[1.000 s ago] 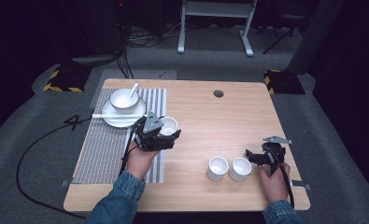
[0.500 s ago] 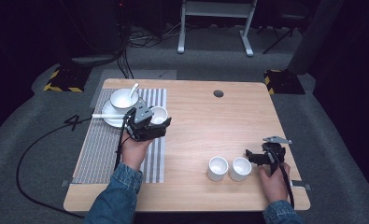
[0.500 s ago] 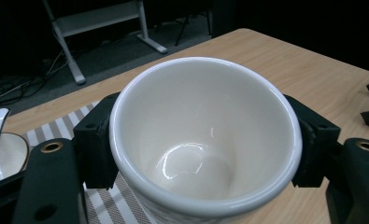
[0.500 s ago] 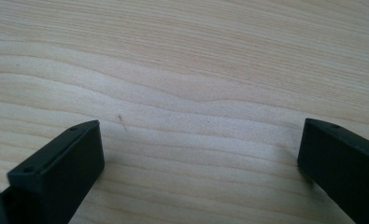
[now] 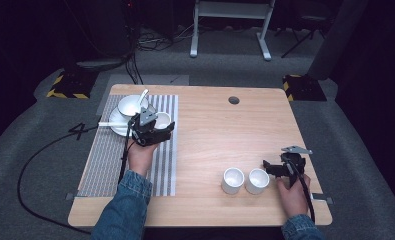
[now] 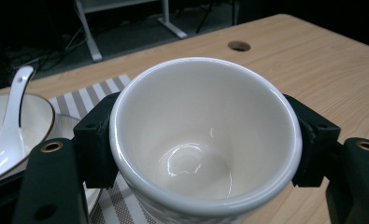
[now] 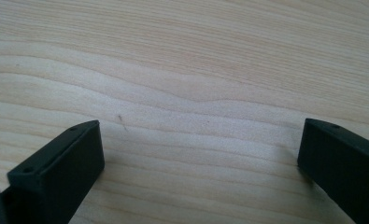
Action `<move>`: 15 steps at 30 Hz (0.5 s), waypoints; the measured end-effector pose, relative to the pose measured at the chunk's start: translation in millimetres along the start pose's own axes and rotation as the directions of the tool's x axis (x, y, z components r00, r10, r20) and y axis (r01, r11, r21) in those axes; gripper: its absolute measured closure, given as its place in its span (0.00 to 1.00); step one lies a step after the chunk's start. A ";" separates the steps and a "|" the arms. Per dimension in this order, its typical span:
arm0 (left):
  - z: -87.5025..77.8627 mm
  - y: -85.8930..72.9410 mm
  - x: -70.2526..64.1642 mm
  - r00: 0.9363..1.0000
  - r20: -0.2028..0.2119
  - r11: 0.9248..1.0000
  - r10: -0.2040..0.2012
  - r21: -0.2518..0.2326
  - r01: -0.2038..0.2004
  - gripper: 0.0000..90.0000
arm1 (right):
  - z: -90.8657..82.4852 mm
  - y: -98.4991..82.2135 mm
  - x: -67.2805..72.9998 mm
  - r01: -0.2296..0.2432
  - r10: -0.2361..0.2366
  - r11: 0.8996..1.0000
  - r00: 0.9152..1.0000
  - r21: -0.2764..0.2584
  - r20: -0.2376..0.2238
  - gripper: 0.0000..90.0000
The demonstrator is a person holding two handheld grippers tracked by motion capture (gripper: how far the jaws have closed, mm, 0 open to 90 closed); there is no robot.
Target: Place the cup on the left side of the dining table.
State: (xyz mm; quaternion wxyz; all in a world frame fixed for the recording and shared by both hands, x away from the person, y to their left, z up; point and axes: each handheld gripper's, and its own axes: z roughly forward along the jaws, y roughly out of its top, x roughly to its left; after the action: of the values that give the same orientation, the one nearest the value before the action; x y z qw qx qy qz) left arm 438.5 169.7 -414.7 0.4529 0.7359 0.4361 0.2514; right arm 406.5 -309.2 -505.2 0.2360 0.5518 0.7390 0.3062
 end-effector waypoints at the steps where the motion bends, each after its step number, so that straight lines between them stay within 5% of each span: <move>1: 3.1 -2.8 2.4 1.000 -0.006 1.000 -0.004 0.013 0.004 0.30 | 0.1 0.0 0.0 0.000 0.000 1.000 1.000 0.000 0.001 0.00; 15: 34.8 -28.5 21.6 0.999 -0.044 0.989 -0.024 0.143 0.030 0.30 | 0.0 0.0 0.0 0.000 0.000 1.000 1.000 0.000 0.000 0.00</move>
State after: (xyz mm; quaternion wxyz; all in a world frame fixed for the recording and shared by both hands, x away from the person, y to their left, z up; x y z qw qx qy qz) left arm 464.0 178.8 -456.6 0.3928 0.7552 0.4724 0.2285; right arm 406.6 -309.2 -505.2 0.2362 0.5519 0.7388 0.3062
